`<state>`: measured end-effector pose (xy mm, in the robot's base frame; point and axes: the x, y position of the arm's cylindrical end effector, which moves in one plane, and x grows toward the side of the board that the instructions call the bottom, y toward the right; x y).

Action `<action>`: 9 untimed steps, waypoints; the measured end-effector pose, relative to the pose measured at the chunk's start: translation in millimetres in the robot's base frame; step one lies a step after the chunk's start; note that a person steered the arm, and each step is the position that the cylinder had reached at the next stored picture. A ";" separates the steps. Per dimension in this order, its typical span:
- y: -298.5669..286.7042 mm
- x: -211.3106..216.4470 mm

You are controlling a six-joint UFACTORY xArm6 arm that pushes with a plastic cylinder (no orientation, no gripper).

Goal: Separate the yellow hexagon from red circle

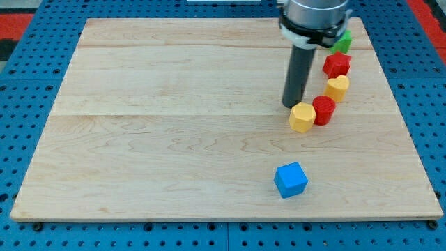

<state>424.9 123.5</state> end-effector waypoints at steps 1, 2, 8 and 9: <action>29.4 3.7; 55.0 5.9; 6.8 71.7; 4.4 48.4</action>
<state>473.4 127.9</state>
